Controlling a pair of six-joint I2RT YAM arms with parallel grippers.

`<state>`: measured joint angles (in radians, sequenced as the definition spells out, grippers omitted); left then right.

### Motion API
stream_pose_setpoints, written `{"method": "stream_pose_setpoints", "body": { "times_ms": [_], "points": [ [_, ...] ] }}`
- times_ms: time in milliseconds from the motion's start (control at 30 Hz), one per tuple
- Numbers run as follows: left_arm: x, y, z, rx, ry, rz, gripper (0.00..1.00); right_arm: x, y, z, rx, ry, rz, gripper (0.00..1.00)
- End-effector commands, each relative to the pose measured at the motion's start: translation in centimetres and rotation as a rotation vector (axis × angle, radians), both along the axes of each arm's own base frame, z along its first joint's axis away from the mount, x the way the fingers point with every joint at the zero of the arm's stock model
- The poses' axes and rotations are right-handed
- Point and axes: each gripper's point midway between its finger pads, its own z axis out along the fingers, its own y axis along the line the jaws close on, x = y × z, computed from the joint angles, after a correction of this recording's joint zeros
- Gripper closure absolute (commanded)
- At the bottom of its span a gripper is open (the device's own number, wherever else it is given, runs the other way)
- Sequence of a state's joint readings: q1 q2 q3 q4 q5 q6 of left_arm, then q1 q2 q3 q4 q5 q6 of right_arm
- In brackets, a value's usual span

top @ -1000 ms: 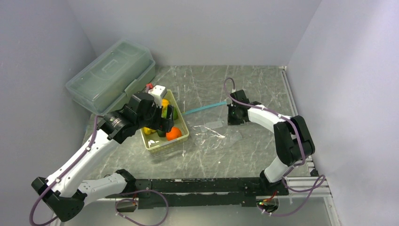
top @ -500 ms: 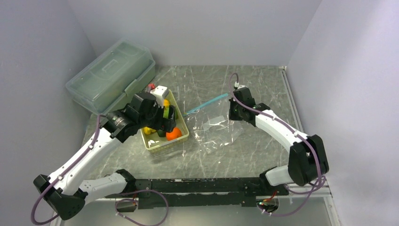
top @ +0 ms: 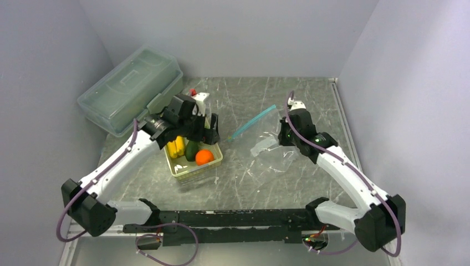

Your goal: Place the food in the zip-top bag and seal the zipper

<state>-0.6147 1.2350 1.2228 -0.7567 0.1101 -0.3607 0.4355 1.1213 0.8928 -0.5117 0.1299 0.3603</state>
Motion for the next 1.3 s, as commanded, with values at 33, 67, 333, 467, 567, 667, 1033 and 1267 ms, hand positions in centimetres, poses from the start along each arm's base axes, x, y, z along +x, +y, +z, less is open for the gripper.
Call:
{"method": "stream_pose_setpoints", "body": {
  "times_ms": [33, 67, 333, 467, 567, 667, 1033, 1267],
  "points": [
    [2.5, -2.5, 3.7, -0.127, -0.055, -0.067, 0.01, -1.4, -0.9, 2.4, -0.012, -0.048, 0.01, 1.0],
    [2.8, -2.9, 3.9, -0.139, -0.058, -0.083, 0.01, -1.7, -1.0, 2.7, -0.01, -0.053, 0.012, 1.0],
    [6.0, -4.7, 4.9, -0.326, 0.001, -0.232, 0.01, -3.6, -0.6, 4.7, 0.053, -0.108, 0.059, 1.0],
    [7.9, -5.7, 3.9, -0.428, 0.073, -0.299, 0.02, -4.2, -0.4, 5.1, 0.067, -0.118, 0.075, 1.0],
    [8.9, -7.5, 2.9, -0.507, 0.117, -0.382, 0.05, -4.6, -0.2, 5.6, 0.083, -0.133, 0.09, 1.0],
    [9.8, -8.9, 3.0, -0.591, 0.112, -0.447, 0.05, -4.9, 0.0, 5.8, 0.087, -0.137, 0.103, 1.0],
    [12.7, -12.6, 0.9, -0.713, 0.131, -0.536, 0.08, -5.5, 0.2, 6.1, 0.104, -0.149, 0.125, 1.0],
    [12.3, -15.8, -0.1, -0.723, 0.146, -0.599, 0.08, -5.6, 0.4, 6.6, 0.112, -0.161, 0.136, 1.0]
  ]
}}
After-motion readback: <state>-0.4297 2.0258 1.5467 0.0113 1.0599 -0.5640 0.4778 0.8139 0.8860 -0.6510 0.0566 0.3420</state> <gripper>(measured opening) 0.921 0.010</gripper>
